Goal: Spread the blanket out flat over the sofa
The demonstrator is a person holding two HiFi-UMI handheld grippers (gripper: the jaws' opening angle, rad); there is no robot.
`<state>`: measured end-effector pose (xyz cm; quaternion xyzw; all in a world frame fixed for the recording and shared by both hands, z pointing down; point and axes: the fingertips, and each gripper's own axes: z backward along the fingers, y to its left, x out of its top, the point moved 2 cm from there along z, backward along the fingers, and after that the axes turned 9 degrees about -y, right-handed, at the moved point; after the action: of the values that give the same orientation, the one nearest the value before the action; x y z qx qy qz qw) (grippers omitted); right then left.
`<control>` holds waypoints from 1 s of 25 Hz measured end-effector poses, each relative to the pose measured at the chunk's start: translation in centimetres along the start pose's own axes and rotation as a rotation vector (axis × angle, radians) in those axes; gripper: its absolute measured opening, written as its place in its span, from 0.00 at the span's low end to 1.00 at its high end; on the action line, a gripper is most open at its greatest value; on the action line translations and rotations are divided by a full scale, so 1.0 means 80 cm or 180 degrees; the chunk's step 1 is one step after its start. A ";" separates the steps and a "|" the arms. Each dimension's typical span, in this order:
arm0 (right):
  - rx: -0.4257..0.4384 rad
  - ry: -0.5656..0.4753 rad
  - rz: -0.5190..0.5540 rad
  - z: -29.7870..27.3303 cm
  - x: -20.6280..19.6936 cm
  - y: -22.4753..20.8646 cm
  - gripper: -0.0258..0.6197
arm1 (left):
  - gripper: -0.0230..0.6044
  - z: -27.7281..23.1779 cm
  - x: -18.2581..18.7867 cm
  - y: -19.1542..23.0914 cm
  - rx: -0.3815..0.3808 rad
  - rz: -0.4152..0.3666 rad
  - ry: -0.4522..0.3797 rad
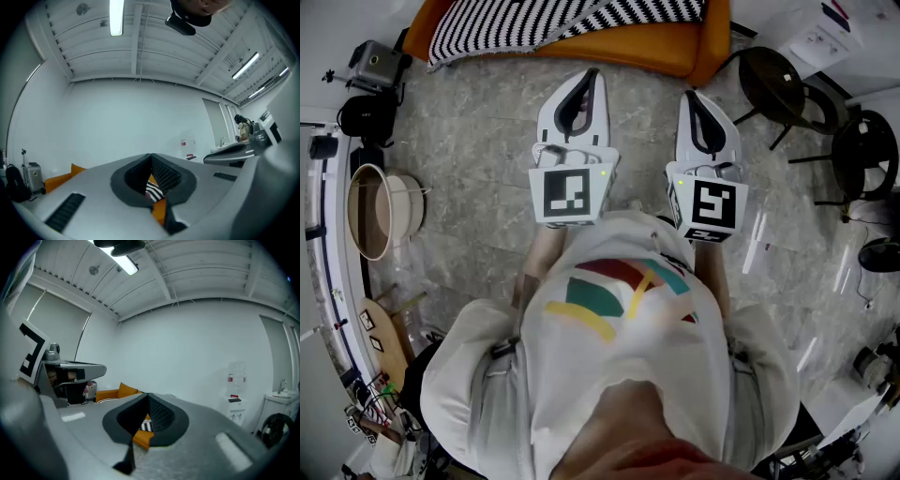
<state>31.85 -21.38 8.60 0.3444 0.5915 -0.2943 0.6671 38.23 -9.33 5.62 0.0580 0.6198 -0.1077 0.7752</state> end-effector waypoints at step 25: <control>0.0015 -0.0121 -0.0182 0.024 -0.005 -0.039 0.04 | 0.06 0.000 0.010 -0.027 0.0164 0.0081 -0.0133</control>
<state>30.44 -24.79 8.77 0.3233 0.5876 -0.3211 0.6686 37.90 -11.52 4.92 0.0835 0.5996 -0.1149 0.7876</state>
